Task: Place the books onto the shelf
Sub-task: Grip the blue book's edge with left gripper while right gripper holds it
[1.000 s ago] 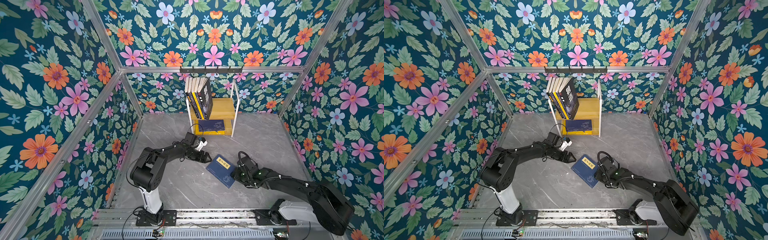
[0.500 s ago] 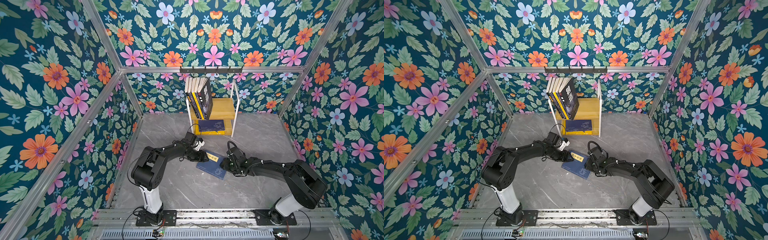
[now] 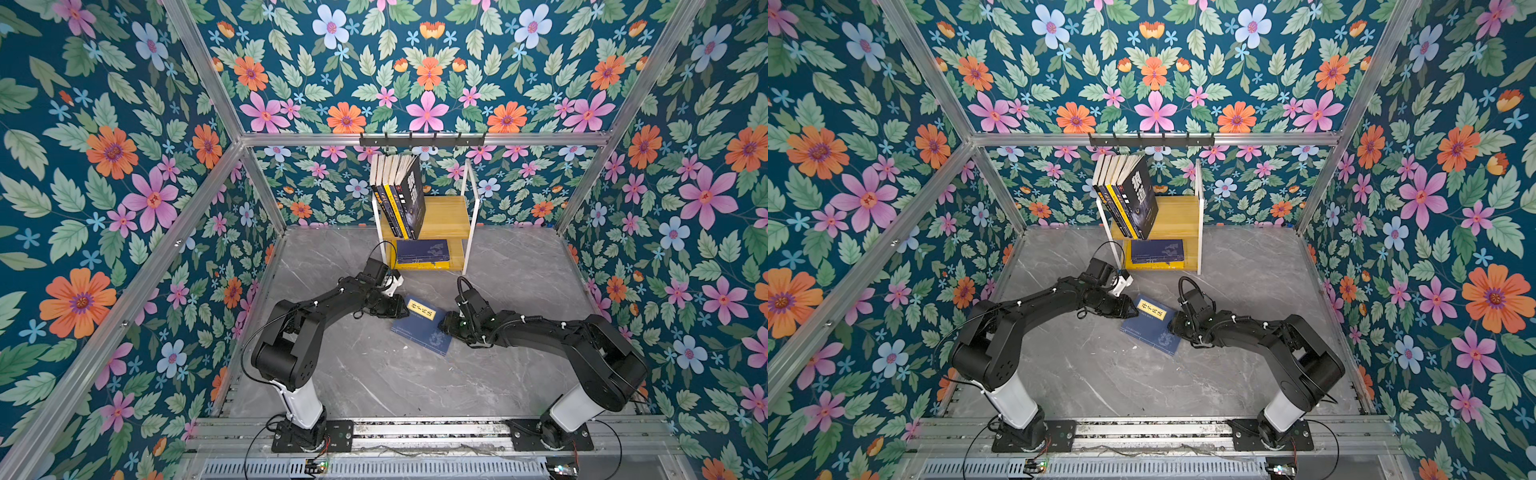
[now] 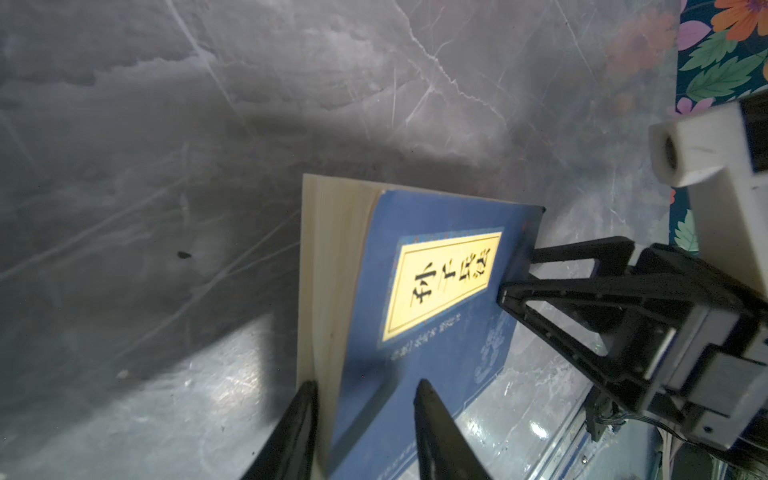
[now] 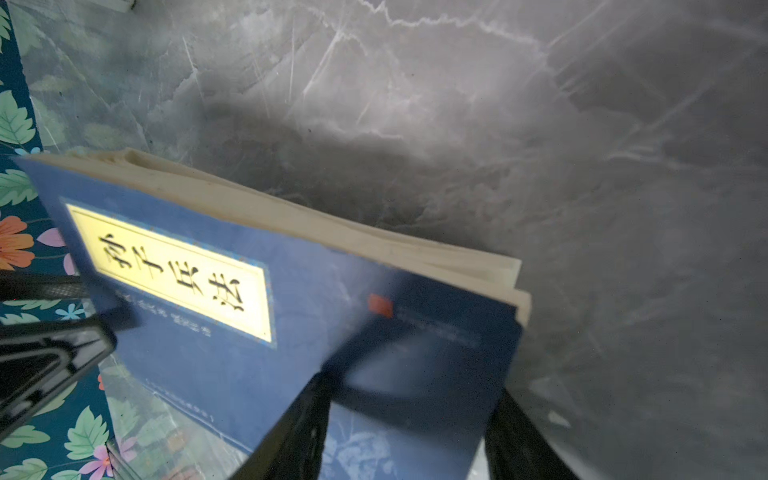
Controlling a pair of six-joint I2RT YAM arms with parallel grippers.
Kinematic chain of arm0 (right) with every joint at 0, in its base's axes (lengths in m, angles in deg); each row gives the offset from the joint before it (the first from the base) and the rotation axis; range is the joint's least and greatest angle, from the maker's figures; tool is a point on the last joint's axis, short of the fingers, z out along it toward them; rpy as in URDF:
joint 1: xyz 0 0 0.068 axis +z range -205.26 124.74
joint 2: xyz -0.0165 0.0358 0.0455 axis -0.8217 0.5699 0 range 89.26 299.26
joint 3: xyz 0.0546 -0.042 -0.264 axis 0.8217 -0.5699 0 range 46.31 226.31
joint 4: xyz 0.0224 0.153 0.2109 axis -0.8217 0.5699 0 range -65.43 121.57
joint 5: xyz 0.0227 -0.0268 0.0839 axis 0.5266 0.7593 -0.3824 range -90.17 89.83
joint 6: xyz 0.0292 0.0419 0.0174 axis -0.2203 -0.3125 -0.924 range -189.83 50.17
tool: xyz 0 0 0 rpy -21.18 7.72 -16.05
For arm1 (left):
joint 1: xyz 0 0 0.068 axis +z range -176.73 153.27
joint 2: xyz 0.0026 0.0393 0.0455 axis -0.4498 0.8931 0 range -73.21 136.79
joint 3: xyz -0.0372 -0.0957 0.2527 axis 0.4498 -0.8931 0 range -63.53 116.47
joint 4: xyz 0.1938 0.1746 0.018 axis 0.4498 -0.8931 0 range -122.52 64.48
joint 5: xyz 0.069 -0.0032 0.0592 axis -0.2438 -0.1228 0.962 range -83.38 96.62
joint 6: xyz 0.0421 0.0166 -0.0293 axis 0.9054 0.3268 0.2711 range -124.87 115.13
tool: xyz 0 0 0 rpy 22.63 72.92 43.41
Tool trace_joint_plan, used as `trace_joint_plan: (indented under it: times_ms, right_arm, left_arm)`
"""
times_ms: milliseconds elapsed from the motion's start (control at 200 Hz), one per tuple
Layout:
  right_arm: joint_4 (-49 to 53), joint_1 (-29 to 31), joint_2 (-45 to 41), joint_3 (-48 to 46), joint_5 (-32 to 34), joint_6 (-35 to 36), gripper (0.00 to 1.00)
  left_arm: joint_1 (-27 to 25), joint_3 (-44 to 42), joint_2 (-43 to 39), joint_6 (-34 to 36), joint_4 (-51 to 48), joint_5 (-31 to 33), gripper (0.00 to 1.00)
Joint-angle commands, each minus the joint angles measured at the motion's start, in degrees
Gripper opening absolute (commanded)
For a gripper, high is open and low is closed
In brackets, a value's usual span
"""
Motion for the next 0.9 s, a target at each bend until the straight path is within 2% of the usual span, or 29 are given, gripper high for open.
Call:
trace_joint_plan:
  times_ms: [0, 120, 450, 625, 740, 895]
  right_arm:
    - [7.65, 0.06, 1.02, -0.36, -0.22, 0.22, 0.58]
    - [7.61, -0.06, 1.01, -0.75, 0.1, 0.33, 0.59]
    - [8.22, -0.32, 1.01, -0.03, 0.18, 0.91, 0.59]
    - [8.51, -0.41, 0.1, -1.12, 1.48, 1.32, 0.62]
    - [11.17, -0.41, -1.62, -1.53, 2.88, 3.02, 0.68]
    - [16.71, -0.36, -7.57, -3.56, 7.92, 7.95, 0.78]
  left_arm:
    - [-0.03, 0.6, -0.26, -0.4, -0.23, -3.11, 0.38]
    - [0.24, 0.63, -0.47, -0.81, -0.06, -3.71, 0.35]
    - [0.81, 0.49, -0.05, -0.91, 0.29, -4.09, 0.0]
    - [1.37, -0.44, -0.84, -0.89, 0.78, -4.07, 0.0]
    - [2.16, -1.11, -1.43, -1.74, 1.3, -4.34, 0.0]
    - [3.04, -1.79, -2.14, -2.05, 1.78, -4.29, 0.0]
